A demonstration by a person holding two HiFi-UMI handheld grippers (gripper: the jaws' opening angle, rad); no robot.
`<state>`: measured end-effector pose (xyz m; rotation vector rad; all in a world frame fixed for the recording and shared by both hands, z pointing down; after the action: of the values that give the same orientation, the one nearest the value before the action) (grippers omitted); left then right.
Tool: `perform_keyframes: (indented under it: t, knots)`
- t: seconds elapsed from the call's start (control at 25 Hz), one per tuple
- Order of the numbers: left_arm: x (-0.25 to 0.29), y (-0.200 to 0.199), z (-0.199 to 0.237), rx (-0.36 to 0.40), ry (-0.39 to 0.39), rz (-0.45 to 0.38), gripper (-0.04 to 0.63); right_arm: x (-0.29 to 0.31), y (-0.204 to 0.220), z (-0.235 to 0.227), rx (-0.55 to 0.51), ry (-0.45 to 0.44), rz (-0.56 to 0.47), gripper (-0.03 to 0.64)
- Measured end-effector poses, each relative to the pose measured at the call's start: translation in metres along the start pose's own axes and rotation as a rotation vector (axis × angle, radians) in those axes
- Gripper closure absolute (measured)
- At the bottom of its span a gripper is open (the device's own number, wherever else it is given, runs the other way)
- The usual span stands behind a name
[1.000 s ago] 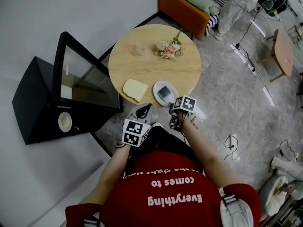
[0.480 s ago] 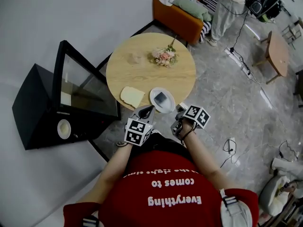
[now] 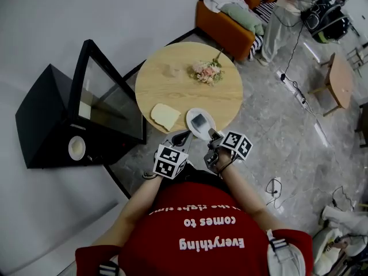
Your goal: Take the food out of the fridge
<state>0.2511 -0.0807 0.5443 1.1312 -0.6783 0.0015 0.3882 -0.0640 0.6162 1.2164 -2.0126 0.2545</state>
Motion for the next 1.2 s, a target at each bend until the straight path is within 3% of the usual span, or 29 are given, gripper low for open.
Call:
perform_keyframes:
  t: [0.16, 0.48, 0.88, 1.2]
  knots:
    - [-0.017, 0.004, 0.009, -0.037, -0.050, -0.028, 0.595, 0.009, 0.012, 0.022, -0.065, -0.054, 0.042, 0.606]
    - [-0.069, 0.030, 0.029, -0.162, -0.233, -0.093, 0.595, 0.039, 0.066, 0.082, -0.242, -0.210, 0.258, 0.606]
    - [-0.168, 0.073, 0.061, -0.339, -0.501, -0.201, 0.595, 0.067, 0.173, 0.142, -0.461, -0.290, 0.541, 0.606]
    - [-0.252, 0.111, 0.076, -0.459, -0.686, -0.264, 0.595, 0.085, 0.247, 0.187, -0.546, -0.333, 0.686, 0.606]
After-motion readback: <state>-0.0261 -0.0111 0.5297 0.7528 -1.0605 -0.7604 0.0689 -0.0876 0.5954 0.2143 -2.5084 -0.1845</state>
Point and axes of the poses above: the fingertips, and each gripper's own axes: x forward along the fingers, z to its left, y out of its underside, the point moved 4 cm from there along -x, backward along the fingers, and after that the axes turned 6 degrees about y, right-handed, at the moved point
